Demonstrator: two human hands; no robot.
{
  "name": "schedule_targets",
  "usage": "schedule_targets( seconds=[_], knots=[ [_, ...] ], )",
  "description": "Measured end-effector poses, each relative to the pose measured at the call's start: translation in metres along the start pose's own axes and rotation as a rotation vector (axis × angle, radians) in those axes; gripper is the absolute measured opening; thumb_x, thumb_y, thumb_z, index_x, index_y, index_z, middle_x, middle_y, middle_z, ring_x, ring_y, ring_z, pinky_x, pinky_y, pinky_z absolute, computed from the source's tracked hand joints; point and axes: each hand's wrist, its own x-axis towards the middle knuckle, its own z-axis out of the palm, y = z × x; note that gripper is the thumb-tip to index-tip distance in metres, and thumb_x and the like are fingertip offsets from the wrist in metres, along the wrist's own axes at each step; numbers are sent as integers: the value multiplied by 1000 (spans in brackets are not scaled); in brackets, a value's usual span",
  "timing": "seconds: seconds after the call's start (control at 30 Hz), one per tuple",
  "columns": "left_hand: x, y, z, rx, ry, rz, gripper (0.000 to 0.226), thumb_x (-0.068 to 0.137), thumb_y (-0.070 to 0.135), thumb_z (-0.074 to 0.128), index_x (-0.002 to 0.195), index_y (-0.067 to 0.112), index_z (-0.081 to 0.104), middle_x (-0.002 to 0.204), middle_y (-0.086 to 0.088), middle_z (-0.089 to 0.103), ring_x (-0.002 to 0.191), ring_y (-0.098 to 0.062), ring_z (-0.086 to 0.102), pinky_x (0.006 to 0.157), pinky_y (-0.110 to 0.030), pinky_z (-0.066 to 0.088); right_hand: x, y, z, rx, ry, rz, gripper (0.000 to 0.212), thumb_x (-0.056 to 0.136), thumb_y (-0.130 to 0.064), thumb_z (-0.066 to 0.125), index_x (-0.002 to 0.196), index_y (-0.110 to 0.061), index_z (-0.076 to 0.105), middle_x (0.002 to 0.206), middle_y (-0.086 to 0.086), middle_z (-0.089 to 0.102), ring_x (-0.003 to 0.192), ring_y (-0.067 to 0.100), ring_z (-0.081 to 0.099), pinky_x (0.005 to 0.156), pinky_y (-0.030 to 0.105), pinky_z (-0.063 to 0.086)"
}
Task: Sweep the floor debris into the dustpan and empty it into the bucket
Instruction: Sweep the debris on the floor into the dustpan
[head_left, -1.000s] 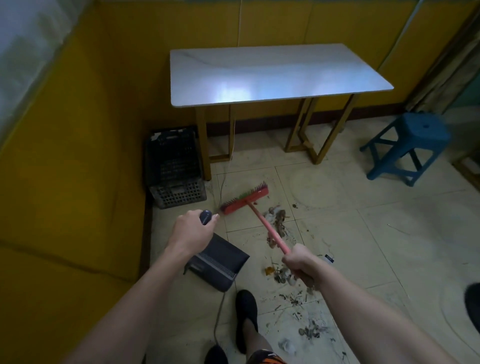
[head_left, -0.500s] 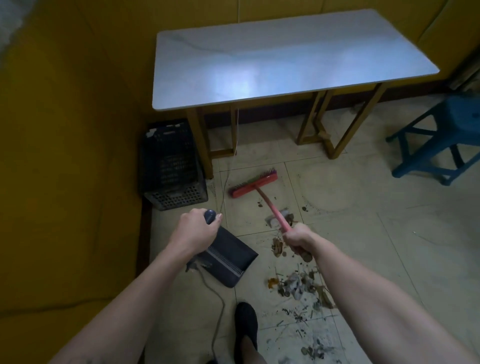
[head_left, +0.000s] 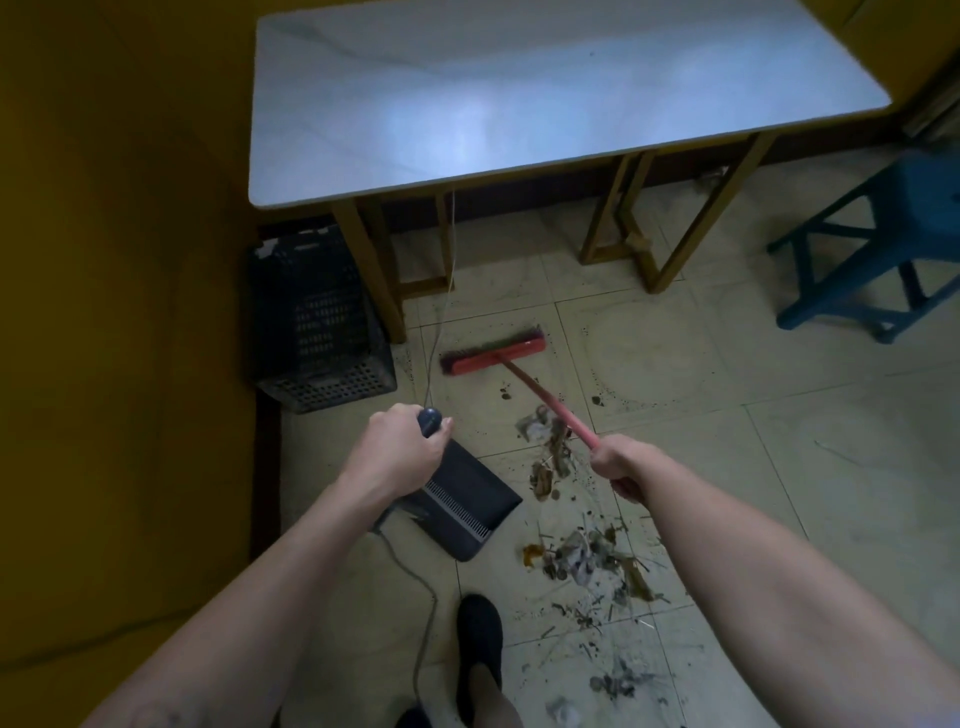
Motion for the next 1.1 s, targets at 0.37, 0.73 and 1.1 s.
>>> schedule_targets(
  seconds=[0.37,0.73,1.1],
  knots=[
    [-1,21,17,76,-58,35,34,98,42,51,77,15,59,69,-4,61,60,-18,58,51,-30,45,-9,47,-4,-199,6,142,46,101,-15,38,144,-4,28,82,3,42,53,6,36,40,16,33],
    [-19,13,23,164,-75,76,33,98,44,50,84,16,60,72,-5,64,59,-19,59,50,-29,44,-30,107,16,-99,38,241,52,102,-17,35,150,-10,17,80,3,42,49,7,33,30,15,29],
    [-61,-26,8,106,-27,113,35,96,46,52,80,16,61,70,-4,64,59,-19,61,50,-28,45,-73,119,106,-40,-5,238,50,103,-18,34,146,0,18,77,4,43,48,9,35,37,18,33]
  ],
)
